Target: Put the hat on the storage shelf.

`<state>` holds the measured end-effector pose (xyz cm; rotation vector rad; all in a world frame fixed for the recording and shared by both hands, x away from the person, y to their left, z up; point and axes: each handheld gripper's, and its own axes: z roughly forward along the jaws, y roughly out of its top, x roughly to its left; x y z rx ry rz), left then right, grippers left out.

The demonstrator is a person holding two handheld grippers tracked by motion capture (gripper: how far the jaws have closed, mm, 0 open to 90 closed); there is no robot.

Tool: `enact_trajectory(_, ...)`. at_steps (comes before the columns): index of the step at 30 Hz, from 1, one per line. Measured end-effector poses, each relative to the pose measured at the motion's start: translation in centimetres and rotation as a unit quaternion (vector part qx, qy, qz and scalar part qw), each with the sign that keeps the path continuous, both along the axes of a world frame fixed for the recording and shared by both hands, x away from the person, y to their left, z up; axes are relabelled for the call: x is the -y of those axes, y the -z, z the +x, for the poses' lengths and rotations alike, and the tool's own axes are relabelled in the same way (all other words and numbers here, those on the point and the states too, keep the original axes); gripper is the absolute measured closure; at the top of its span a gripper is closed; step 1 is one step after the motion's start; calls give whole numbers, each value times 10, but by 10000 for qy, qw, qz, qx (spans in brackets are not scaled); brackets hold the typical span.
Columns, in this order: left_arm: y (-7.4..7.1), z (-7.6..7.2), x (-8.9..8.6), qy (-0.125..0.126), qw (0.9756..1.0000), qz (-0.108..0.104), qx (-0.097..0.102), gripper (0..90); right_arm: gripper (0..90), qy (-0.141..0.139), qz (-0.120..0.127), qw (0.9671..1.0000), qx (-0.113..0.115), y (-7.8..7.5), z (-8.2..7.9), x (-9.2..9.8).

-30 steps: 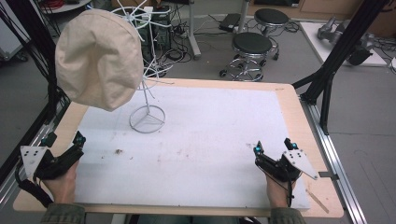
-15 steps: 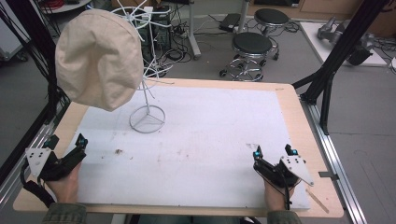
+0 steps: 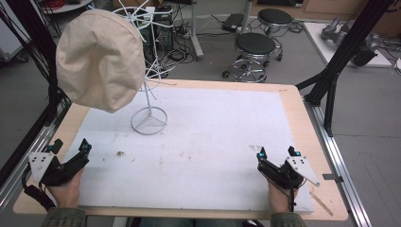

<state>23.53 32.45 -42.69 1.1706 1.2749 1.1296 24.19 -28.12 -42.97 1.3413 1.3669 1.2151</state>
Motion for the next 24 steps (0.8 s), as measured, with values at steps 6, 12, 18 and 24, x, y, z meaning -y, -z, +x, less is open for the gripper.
enact_trajectory(6,2,0,-1,53,10000,-49,-39,181,31,-13,36,10000,-59,0,1,1)
enact_trajectory(12,4,-1,0,125,9999,-59,-88,181,32,-122,59,9998,-138,1,1,1)
enact_trajectory(18,5,-1,-1,159,9997,-81,-153,180,32,-149,73,9997,-160,1,2,2)
enact_trajectory(24,6,-2,0,172,9997,-94,-148,180,32,-180,71,9996,-183,1,2,1)
